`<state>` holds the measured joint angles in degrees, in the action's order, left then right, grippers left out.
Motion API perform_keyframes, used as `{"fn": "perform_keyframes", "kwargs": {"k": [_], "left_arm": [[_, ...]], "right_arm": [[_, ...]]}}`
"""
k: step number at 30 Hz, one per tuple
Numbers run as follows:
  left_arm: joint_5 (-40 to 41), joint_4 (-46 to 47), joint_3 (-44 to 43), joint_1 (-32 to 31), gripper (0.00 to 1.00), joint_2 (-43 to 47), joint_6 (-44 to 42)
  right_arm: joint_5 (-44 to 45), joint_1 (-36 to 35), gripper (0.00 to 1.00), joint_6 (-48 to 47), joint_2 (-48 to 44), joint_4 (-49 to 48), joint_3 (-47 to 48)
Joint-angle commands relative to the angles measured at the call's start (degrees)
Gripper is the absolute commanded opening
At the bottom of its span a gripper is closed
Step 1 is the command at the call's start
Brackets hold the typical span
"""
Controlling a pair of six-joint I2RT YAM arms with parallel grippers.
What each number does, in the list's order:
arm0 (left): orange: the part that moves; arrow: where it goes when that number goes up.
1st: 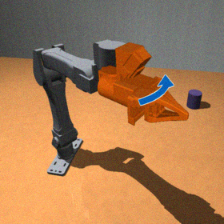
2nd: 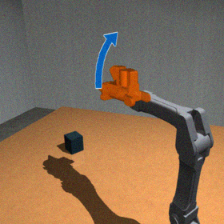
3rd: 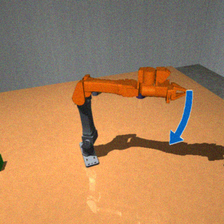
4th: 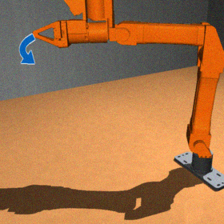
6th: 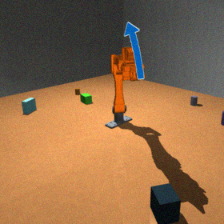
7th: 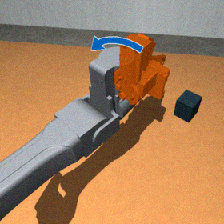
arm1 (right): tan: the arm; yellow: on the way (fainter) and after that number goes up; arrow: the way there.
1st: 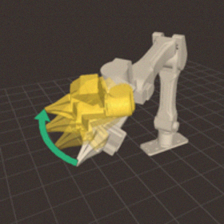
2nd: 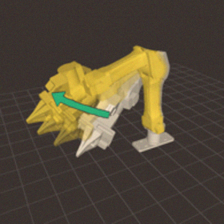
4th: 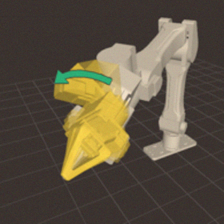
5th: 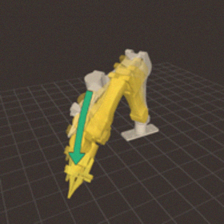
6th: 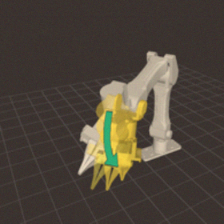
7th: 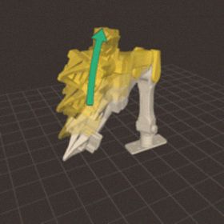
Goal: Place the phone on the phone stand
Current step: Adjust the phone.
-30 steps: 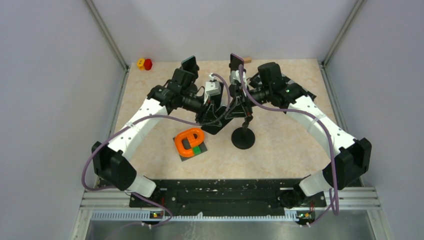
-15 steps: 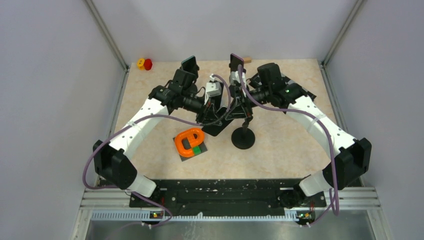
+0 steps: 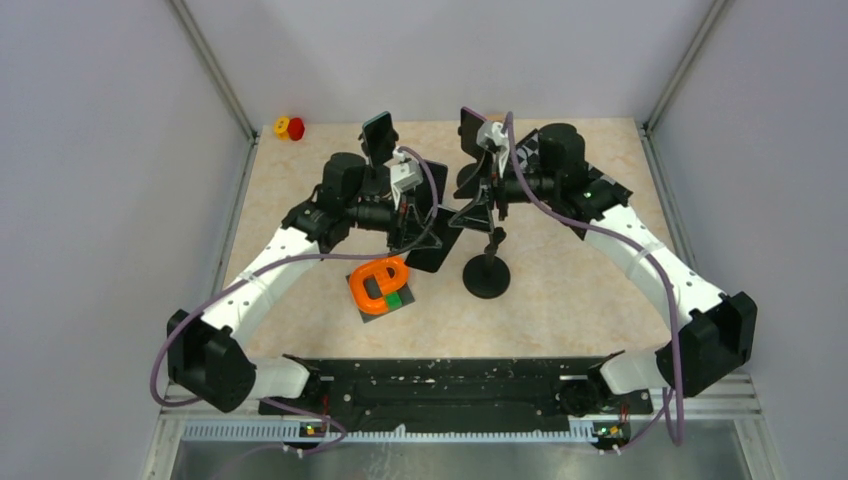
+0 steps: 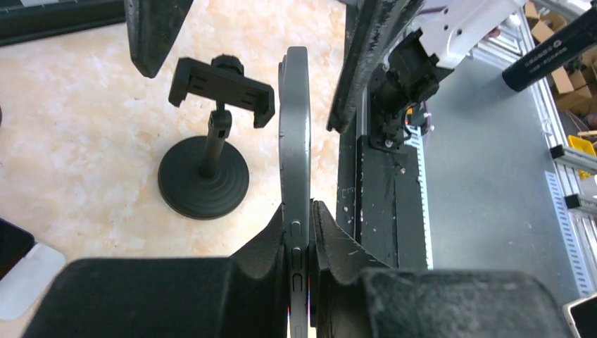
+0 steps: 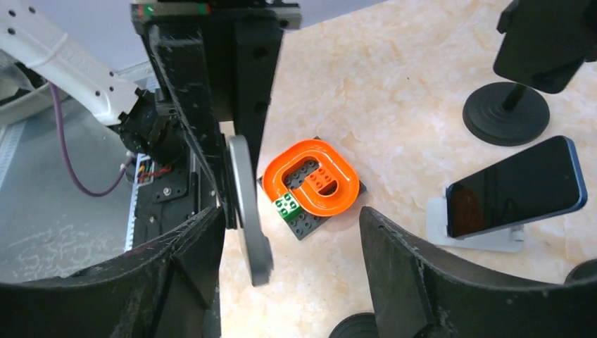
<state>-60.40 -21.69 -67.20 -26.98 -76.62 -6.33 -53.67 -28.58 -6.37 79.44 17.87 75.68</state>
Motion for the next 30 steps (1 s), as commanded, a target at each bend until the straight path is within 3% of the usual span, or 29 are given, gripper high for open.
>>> {"fn": "perform_keyframes", "kwargs": {"k": [1,10,15,19,22,26,30], "left_arm": [[-1.96,19.61,2.77,0.27,0.0,4.28,12.38],[-1.03,33.14,5.97,0.32,0.0,2.86,23.19],[0.53,43.1,8.6,0.18,0.0,2.48,29.78],[1.16,49.43,10.79,-0.21,0.0,1.41,34.28],[1.74,51.44,12.44,-0.43,0.0,0.99,34.69],[2.88,54.02,14.63,-0.42,0.0,0.95,35.18],[3.05,54.87,15.67,-0.4,0.27,0.5,35.27]], "right_arm": [[-0.78,1.77,0.72,11.27,-3.0,-14.28,-3.76],[-5.78,2.56,0.72,18.5,-3.62,-25.77,-9.21],[-7.07,2.57,0.64,21.85,-3.13,-30.23,-10.68],[-8.13,2.65,0.49,26.89,-2.25,-36.36,-12.13],[-9.44,2.81,0.31,30.52,-1.2,-40.59,-12.68],[-10.8,2.83,0.0,32.49,-0.45,-43.47,-12.83],[-11.55,3.02,0.0,32.39,-0.59,-43.45,-12.7]]}}
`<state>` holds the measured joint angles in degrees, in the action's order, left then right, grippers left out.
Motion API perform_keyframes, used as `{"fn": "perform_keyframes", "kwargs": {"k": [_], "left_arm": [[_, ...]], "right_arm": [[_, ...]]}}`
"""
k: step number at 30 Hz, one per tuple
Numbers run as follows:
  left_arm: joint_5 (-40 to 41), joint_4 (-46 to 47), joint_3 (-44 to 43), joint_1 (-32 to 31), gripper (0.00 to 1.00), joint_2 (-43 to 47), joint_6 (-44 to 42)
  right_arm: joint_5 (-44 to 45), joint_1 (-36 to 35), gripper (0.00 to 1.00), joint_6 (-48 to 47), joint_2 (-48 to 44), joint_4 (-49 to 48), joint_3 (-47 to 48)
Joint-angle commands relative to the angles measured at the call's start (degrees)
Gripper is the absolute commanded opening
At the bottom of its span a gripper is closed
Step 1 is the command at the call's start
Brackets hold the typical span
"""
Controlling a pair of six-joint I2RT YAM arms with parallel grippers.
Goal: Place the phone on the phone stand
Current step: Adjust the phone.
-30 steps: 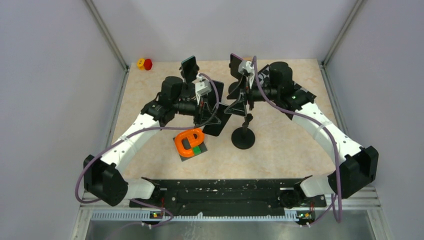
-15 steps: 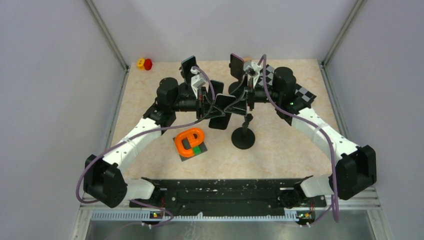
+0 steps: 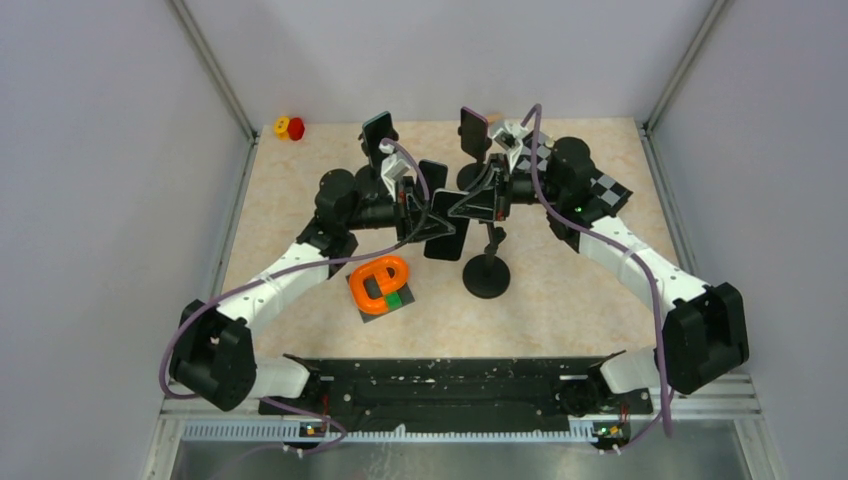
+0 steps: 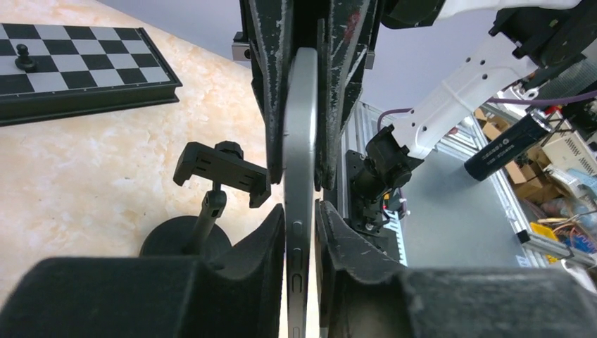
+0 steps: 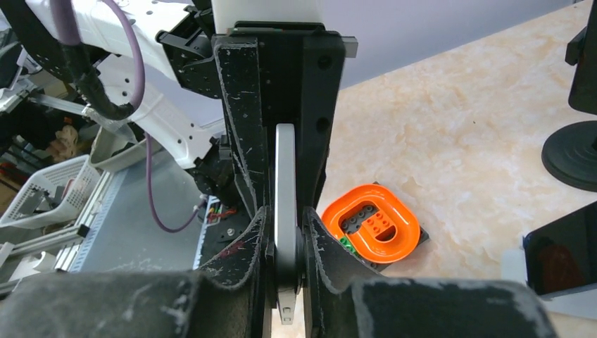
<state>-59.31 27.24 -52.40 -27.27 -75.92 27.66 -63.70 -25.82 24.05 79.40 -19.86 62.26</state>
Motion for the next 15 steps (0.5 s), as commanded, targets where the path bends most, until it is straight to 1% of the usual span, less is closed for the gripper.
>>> {"fn": "perform_keyframes", "kwargs": {"k": [1,3,4,6,7,8,9,11,12,15], "left_arm": [[1.66,5.66,0.85,-0.14,0.36,-0.49,1.19],[1.17,4.82,1.05,-0.11,0.49,-1.21,0.92],[0.87,4.68,1.33,-0.14,0.53,-1.46,0.84],[0.44,4.5,1.86,-0.09,0.58,-1.99,0.82],[0.08,4.42,2.02,-0.15,0.58,-2.18,0.82],[-0.16,4.26,2.11,-0.15,0.56,-2.33,0.82],[-0.65,4.15,2.13,-0.21,0.5,-2.44,0.82],[-1.42,4.0,2.18,-0.24,0.35,-2.49,0.82],[-1.61,3.96,2.21,-0.31,0.29,-2.56,0.82],[-1.86,3.42,1.93,-0.57,0.11,-2.8,0.48]], "right_arm": [[-1.84,0.56,0.0,1.92,-0.72,-5.65,0.93],[-2.45,1.13,0.0,1.96,-1.02,-5.12,1.56],[-2.62,1.34,0.0,1.88,-1.2,-4.8,1.95],[-2.9,1.7,0.0,0.93,-1.58,-3.18,2.9],[-2.92,1.81,0.0,-0.18,-1.66,-1.39,3.61],[-2.8,1.83,0.0,-1.85,-1.76,0.66,4.27],[-2.57,1.83,0.0,-3.49,-1.78,3.06,4.97],[-1.81,1.85,0.0,-6.97,-1.69,6.61,6.04],[-1.47,1.89,0.0,-7.72,-1.7,7.8,6.39],[-1.16,1.87,0.0,-7.38,-1.38,7.9,6.62]]}}
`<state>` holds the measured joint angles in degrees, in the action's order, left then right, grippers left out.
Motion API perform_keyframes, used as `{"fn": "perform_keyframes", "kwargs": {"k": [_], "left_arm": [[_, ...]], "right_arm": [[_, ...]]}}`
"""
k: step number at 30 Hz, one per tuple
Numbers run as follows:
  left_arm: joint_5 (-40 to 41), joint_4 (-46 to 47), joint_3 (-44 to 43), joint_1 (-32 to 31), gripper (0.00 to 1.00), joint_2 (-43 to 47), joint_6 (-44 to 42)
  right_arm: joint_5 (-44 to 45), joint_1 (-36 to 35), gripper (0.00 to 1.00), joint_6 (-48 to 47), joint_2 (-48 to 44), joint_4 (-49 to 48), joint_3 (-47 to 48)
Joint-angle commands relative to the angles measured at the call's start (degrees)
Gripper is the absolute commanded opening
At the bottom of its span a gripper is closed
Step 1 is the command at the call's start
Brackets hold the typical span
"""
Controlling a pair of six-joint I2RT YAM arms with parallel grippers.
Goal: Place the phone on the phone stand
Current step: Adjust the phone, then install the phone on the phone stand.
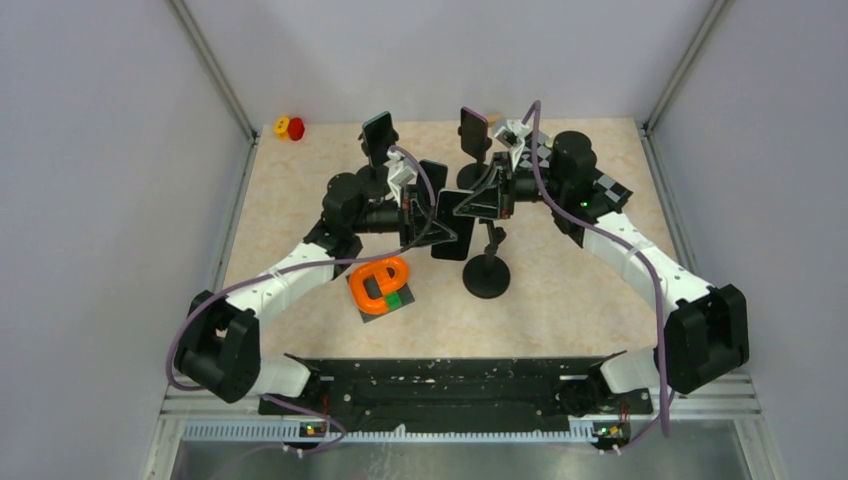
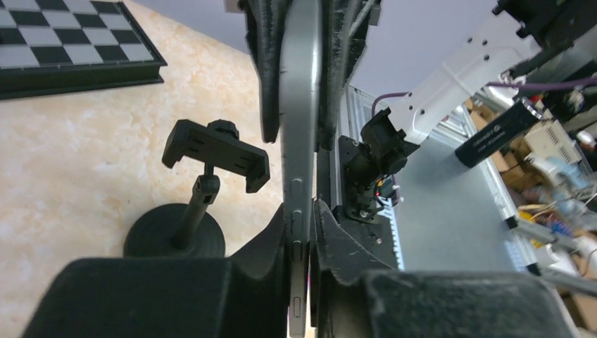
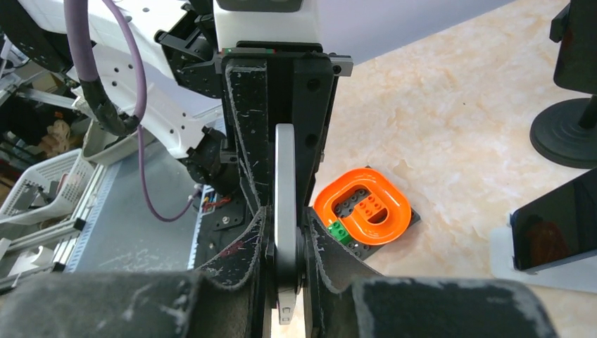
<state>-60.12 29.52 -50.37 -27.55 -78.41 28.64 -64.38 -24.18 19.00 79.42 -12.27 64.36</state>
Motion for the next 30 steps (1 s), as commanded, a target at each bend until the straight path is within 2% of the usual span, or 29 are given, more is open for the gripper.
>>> {"fn": "perform_keyframes", "kwargs": {"k": [1,2,5,9,10,12,14,19,24,28,30], "left_arm": [[-1.2,0.94,-0.32,-0.51,0.04,-0.41,-0.64],[-1.23,0.78,-0.42,-0.69,0.0,-0.5,-0.69],[-0.89,1.01,-0.64,-0.98,0.0,-0.28,-0.78],[0.15,3.21,-0.31,-1.09,0.0,0.93,-0.08],[0.48,4.2,-0.13,-1.06,0.0,1.24,0.46],[1.1,7.22,0.53,-1.01,0.0,1.57,2.06],[1.69,10.17,1.02,-1.05,0.0,1.68,3.3],[2.07,16.12,1.91,-1.03,0.0,0.48,7.3],[2.51,17.89,2.24,-1.07,0.0,-0.57,8.76],[2.97,18.03,2.42,-1.1,0.0,-0.93,8.57],[3.28,18.03,2.44,-1.05,0.0,-1.24,8.62]], "right_arm": [[-0.49,0.25,0.0,-1.86,-1.32,0.04,4.6],[-0.46,0.27,0.0,-1.49,-1.16,-0.14,4.82],[-0.18,0.28,0.03,0.02,-0.98,-1.1,5.19],[2.12,0.25,0.4,1.55,-1.72,-3.35,2.78],[2.63,0.28,0.47,2.09,-1.95,-4.32,1.72],[3.29,0.27,0.55,3.52,-2.15,-6.54,-0.18],[3.44,0.28,0.58,4.65,-2.23,-8.55,-1.52],[3.35,0.28,0.59,7.64,-1.9,-13.74,-4.3],[2.68,0.14,0.54,10.18,-1.51,-17.72,-5.71],[1.7,0.03,0.41,11.99,-1.21,-19.93,-5.99],[1.13,-0.23,0.29,12.4,-1.19,-20.71,-5.97]]}}
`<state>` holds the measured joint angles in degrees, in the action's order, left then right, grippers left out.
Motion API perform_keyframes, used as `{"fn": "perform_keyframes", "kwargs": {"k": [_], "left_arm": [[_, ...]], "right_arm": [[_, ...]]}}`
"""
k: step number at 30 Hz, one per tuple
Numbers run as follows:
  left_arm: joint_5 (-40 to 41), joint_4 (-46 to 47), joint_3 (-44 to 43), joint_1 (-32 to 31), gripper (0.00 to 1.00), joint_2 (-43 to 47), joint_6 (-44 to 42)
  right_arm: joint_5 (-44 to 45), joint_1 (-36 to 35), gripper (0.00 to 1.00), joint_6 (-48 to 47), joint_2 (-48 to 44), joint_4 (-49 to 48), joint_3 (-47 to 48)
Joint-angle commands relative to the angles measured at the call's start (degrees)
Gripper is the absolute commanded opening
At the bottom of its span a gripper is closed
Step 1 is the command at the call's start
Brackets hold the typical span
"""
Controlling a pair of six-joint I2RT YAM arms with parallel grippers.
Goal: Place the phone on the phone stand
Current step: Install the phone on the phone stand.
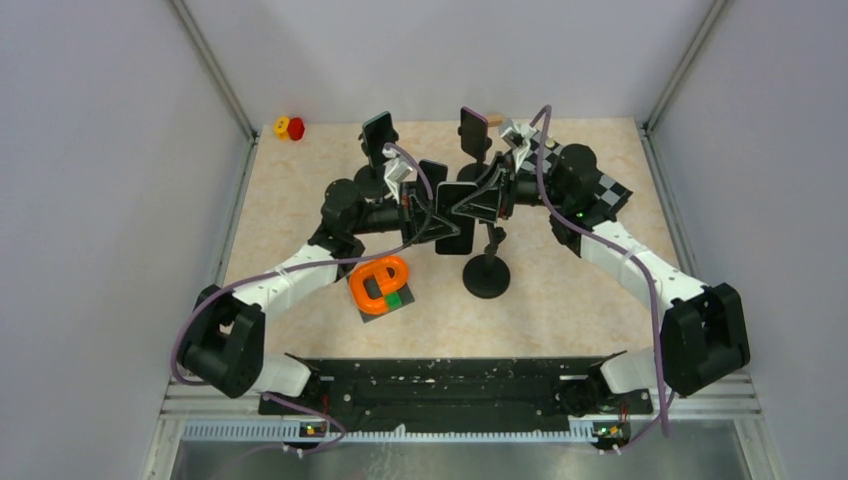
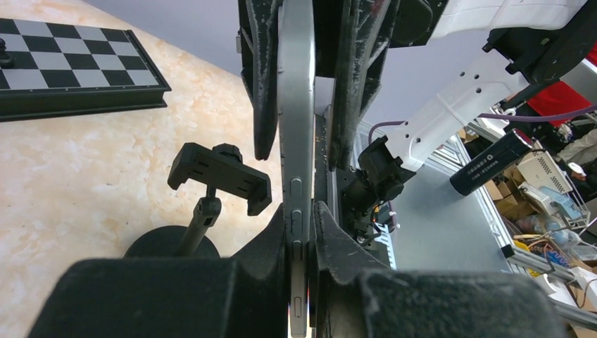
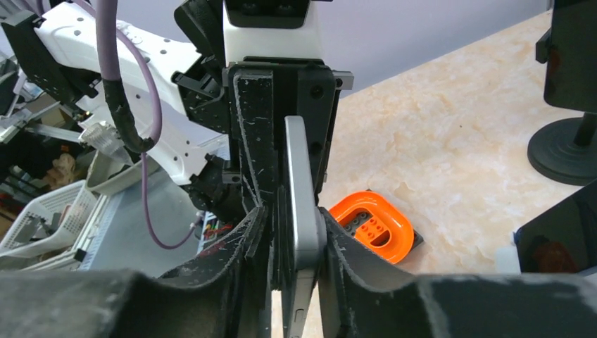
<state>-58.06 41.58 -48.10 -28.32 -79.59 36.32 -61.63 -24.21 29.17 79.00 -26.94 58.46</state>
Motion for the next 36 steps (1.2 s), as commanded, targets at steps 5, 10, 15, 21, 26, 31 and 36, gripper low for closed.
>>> {"fn": "perform_keyframes", "kwargs": {"k": [5,10,15,21,26,31,36], "left_arm": [[1.99,5.17,0.19,-0.31,0.15,-0.6,0.35],[1.93,-2.0,-1.19,-0.29,0.65,-0.42,-6.53],[4.28,-14.22,-3.71,-0.34,0.85,-0.04,-23.24],[4.15,-24.11,-11.31,-0.83,0.86,-5.39,-36.81],[5.16,-40.84,-23.71,-3.36,0.81,-12.51,-50.82],[6.44,-49.04,-29.76,-5.16,0.74,-16.86,-57.77],[7.0,-54.66,-33.3,-6.67,0.57,-19.24,-62.73]], "right_arm": [[-2.52,-0.42,0.0,0.81,-1.23,-4.51,0.56],[-2.74,1.79,0.0,-3.43,-4.52,-0.6,0.9],[-2.45,7.84,0.0,-4.15,-11.18,0.88,-0.5],[-2.17,15.08,0.0,-6.41,-18.63,7.44,-0.73],[-0.1,19.53,0.0,-8.97,-22.55,13.96,0.36],[1.26,21.8,0.0,-10.58,-23.92,17.19,0.89],[1.29,22.93,0.0,-9.98,-24.67,16.4,0.12]]}}
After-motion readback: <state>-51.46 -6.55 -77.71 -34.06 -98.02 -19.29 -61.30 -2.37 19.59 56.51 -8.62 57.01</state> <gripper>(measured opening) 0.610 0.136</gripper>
